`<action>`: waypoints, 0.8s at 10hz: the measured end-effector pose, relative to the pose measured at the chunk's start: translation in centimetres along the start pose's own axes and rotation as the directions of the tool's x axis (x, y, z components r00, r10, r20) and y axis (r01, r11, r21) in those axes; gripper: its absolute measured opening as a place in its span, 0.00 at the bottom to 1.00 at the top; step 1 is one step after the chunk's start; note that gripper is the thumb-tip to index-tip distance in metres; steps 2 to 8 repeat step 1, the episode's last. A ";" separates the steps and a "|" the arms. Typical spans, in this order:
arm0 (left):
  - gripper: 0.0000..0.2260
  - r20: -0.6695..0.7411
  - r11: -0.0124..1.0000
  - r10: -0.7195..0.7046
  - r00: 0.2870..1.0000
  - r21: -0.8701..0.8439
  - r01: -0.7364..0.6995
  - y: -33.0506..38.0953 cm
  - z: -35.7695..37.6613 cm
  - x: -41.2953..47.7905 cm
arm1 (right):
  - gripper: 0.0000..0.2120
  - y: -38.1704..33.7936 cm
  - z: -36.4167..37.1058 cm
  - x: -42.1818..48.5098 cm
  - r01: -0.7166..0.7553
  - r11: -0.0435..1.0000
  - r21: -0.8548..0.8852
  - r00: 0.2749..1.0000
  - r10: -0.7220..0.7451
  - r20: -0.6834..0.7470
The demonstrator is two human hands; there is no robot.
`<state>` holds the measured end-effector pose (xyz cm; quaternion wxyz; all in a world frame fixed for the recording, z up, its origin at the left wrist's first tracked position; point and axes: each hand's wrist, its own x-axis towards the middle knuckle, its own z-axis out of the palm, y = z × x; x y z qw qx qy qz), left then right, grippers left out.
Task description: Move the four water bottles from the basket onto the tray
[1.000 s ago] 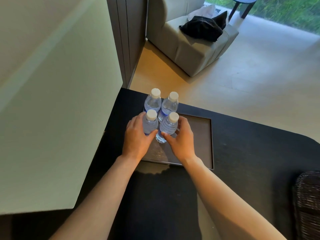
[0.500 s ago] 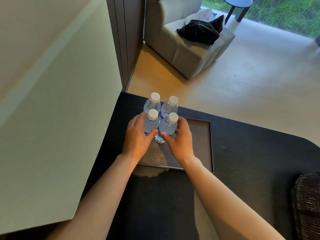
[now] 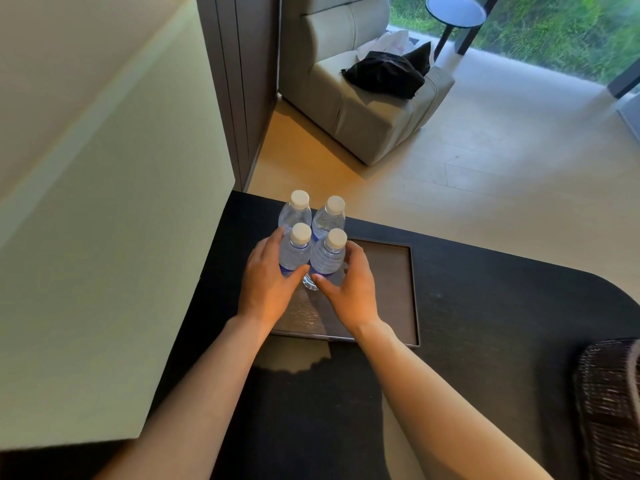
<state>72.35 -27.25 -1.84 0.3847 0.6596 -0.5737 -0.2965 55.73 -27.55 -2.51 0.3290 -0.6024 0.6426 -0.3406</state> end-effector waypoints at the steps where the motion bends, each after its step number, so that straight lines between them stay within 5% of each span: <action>1: 0.35 -0.029 0.999 -0.042 0.999 0.003 0.043 0.5 -0.2 -0.8 | 0.40 0.1 -0.2 -1.0 -0.031 0.999 -0.016 1.000 0.031 0.005; 8: 0.35 -0.029 0.999 -0.042 0.999 0.003 0.043 0.5 -0.2 -0.8 | 0.40 0.1 -0.2 -1.0 -0.031 0.999 -0.016 1.000 0.031 0.005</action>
